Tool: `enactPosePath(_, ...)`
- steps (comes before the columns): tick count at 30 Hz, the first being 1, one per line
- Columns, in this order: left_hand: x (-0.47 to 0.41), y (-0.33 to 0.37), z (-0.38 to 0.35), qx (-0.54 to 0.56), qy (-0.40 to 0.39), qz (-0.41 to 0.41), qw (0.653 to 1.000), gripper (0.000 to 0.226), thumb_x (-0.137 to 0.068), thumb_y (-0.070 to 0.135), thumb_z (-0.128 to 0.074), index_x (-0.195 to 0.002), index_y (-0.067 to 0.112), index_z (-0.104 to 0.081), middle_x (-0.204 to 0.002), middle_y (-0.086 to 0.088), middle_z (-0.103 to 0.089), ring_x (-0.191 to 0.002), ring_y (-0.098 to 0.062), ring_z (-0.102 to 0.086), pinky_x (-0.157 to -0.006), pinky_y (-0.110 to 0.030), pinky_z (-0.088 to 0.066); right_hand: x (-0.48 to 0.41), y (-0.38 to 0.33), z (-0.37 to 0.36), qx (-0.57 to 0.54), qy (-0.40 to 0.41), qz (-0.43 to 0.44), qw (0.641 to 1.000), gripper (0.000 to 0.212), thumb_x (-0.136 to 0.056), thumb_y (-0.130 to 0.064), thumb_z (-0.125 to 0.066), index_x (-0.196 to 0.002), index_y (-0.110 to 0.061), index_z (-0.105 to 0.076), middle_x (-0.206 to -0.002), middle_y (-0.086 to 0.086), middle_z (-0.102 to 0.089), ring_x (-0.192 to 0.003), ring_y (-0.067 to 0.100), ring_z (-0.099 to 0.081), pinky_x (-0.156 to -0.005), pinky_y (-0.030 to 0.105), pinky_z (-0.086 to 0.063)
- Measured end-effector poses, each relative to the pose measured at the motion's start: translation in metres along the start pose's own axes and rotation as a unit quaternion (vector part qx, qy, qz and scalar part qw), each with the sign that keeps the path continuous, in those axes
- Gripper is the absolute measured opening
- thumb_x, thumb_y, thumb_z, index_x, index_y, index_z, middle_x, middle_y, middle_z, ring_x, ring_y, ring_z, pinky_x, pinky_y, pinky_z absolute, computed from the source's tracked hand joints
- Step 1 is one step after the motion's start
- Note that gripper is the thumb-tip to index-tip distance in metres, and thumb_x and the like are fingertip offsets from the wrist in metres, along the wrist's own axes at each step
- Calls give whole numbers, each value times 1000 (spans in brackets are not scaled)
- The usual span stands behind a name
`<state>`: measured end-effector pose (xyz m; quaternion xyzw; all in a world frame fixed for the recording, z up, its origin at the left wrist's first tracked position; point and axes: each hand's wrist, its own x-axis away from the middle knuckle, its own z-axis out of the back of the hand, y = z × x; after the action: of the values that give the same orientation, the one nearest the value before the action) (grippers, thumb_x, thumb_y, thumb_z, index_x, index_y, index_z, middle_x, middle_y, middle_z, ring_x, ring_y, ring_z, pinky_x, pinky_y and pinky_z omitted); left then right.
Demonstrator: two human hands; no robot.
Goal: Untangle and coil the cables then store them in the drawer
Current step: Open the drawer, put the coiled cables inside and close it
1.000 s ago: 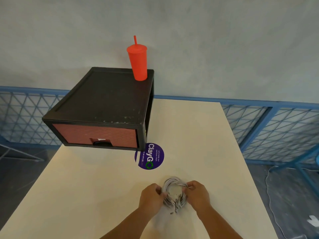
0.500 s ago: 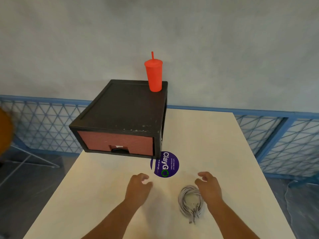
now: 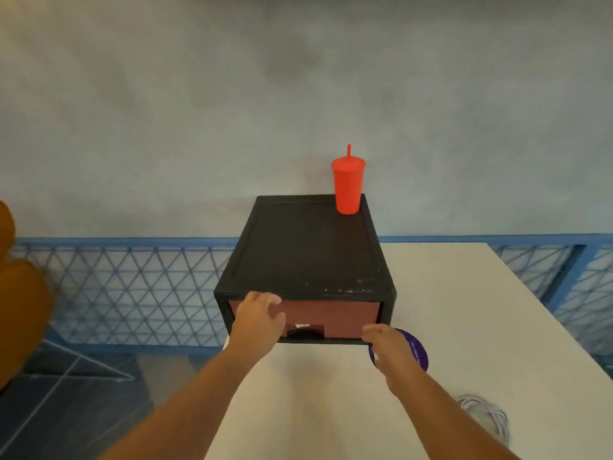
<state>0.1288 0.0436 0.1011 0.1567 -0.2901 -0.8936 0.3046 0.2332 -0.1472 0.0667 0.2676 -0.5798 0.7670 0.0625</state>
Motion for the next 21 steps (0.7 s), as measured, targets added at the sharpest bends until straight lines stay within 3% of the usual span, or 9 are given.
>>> enactPosePath(2,-13,-16,20,-27,-2,-40,999,29,-85,21,-59,-114,20,-61,-124,-1,-51,-115,-21,-48,-97,-33,-41,3,-9,-31,-38,9,-57,998,24,-86,-14,-58,-107,-3,-57,-109,17,-56,-106,32,-54,-89,39,-47)
enactPosePath(4,-25,-30,36,-62,-9,-86,994,32,-86,23,-57,-118,20,-59,-126,0,-51,-117,-21,-46,-99,-37,-40,6,-16,-56,-87,10,-101,991,34,-87,-15,-57,-118,-2,-52,-118,16,-54,-111,29,-52,-86,38,-45)
enactPosePath(9,-49,-48,56,-123,-64,-157,978,44,-90,23,-52,-134,21,-48,-140,2,-42,-128,-18,-37,-107,-32,-34,12,-17,-93,-205,-5,-131,970,27,-86,-10,-57,-112,-5,-56,-104,11,-59,-107,25,-53,-91,39,-44)
enactPosePath(14,-70,-51,55,-145,-111,-171,968,47,-94,21,-49,-140,22,-39,-147,2,-33,-136,-19,-27,-110,-32,-30,9,-20,-114,-275,-4,-131,952,27,-89,-15,-55,-115,-6,-54,-117,15,-58,-105,28,-54,-88,39,-45)
enactPosePath(21,-90,-52,40,-202,-155,-128,959,39,-97,25,-44,-136,24,-45,-133,-2,-47,-119,-21,-44,-98,-34,-43,-13,-29,-118,-346,-3,-140,928,31,-90,-15,-55,-119,-5,-50,-113,20,-56,-110,33,-54,-90,39,-45)
